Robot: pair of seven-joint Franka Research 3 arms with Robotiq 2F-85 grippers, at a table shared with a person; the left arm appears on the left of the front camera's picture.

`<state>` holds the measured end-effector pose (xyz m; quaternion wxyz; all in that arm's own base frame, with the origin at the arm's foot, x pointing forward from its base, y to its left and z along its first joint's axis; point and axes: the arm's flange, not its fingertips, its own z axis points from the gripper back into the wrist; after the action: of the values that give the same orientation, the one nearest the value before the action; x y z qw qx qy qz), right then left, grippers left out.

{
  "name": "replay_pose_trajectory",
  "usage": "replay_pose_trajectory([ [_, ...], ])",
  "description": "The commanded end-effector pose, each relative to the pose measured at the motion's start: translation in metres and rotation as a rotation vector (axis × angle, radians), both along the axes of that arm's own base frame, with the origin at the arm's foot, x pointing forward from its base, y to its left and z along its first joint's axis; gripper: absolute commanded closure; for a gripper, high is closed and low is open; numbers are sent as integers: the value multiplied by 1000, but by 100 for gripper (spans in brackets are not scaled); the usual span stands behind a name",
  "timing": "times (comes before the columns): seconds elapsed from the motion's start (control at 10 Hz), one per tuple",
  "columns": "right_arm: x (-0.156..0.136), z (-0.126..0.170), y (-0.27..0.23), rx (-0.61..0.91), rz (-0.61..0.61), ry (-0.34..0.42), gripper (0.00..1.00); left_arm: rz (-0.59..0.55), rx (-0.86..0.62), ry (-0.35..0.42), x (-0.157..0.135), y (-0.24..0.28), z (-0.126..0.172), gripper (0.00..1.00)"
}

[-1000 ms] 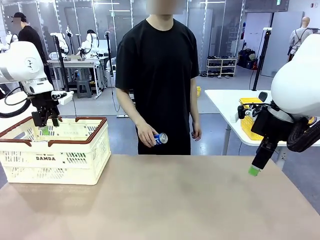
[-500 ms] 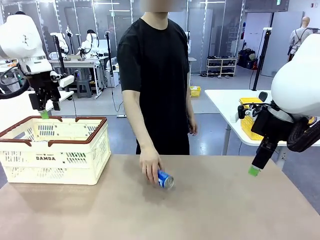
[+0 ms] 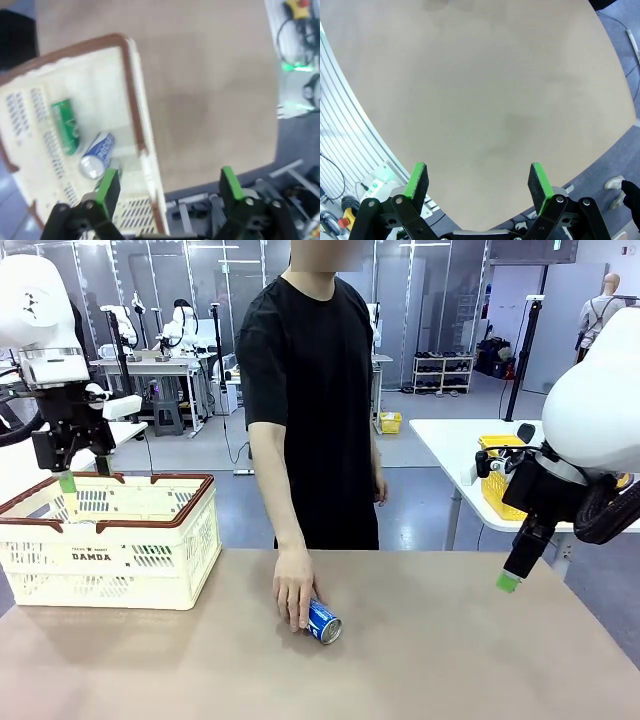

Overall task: Place the drinks into the Shopping basket.
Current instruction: Pick up one drink and place it into the Shopping basket.

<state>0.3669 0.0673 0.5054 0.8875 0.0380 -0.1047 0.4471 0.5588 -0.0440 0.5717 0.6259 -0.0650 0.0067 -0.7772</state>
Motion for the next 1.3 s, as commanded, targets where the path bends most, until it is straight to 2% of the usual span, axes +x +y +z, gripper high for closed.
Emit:
replay_pose_trajectory([
  [0.0,0,1,-1,-7,-1,3,0,-88,-30,1,-36,-8,-26,0],
  [0.1,0,1,-1,-7,-1,3,0,-139,-43,21,-44,-11,-35,0],
  [0.3,0,1,-1,-7,-1,3,0,-174,-60,19,-40,-4,-38,0],
  [0.4,0,1,-1,-7,-1,3,0,-121,-16,51,-39,-19,-33,0],
  [0.8,0,1,-1,-7,-1,3,0,-139,-25,49,-40,-17,-36,0],
  [0.9,0,1,-1,-7,-1,3,0,-302,-22,-27,-27,-41,-33,0],
  [1.1,0,1,-1,-7,-1,3,0,-505,21,-158,-18,-101,-21,0],
  [1.2,0,1,-1,-7,-1,3,0,-591,21,-189,-16,-132,-19,0],
])
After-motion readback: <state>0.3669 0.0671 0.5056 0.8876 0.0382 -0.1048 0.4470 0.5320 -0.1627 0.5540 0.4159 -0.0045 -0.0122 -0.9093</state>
